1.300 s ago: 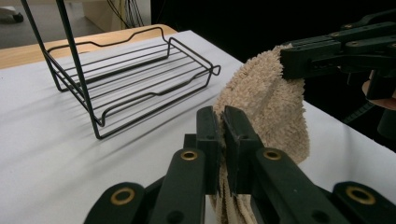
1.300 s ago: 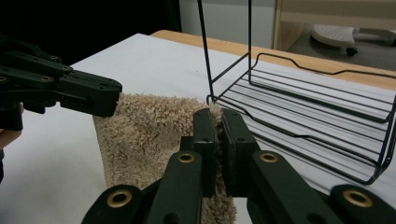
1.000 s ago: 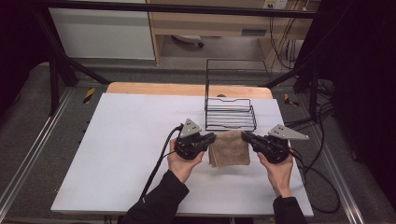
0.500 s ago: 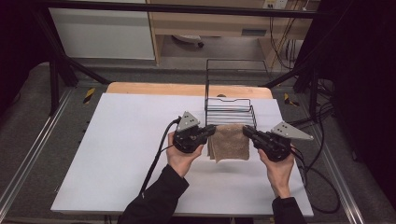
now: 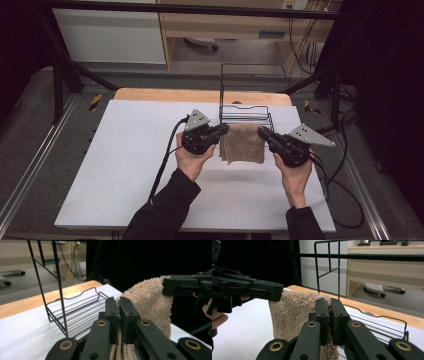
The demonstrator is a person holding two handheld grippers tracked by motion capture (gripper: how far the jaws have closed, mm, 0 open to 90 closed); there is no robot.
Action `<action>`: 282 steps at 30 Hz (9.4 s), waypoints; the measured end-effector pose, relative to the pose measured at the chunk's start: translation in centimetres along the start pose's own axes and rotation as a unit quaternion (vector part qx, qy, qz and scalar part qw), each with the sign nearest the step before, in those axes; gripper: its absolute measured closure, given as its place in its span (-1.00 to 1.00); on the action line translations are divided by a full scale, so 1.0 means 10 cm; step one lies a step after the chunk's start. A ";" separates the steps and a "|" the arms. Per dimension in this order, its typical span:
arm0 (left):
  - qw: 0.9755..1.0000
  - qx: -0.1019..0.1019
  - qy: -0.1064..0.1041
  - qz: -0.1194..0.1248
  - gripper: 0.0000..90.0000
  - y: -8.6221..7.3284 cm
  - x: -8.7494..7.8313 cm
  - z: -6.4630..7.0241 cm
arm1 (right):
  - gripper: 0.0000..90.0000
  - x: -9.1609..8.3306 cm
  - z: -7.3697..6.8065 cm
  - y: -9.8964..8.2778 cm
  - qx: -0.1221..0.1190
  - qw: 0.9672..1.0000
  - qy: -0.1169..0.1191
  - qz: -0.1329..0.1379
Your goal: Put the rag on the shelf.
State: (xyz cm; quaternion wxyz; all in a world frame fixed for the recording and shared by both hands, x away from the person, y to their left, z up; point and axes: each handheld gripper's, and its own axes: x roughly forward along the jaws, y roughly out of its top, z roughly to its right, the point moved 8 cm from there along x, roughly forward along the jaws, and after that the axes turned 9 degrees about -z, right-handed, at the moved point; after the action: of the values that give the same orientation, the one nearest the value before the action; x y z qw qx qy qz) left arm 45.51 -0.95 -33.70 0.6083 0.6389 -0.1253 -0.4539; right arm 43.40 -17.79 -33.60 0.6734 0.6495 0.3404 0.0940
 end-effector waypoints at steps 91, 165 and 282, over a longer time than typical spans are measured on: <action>0.991 0.036 0.026 0.124 0.90 1.82 -0.16 -0.13 | 0.91 -0.13 0.41 1.74 -0.042 0.991 -0.063 0.112; 0.994 0.065 0.051 0.070 0.90 1.56 0.40 -0.43 | 0.90 0.46 0.92 1.38 -0.027 0.996 -0.059 0.065; 0.996 0.067 0.010 -0.063 0.30 0.85 0.34 -0.28 | 0.31 0.12 0.71 0.73 -0.008 1.000 -0.016 -0.024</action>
State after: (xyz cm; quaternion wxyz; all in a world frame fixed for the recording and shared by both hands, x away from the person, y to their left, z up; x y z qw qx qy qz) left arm 52.78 -3.49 -27.98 0.5357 0.6895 -0.1088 -0.4752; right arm 50.67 -21.85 -27.68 0.6860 0.6368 0.3449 0.0703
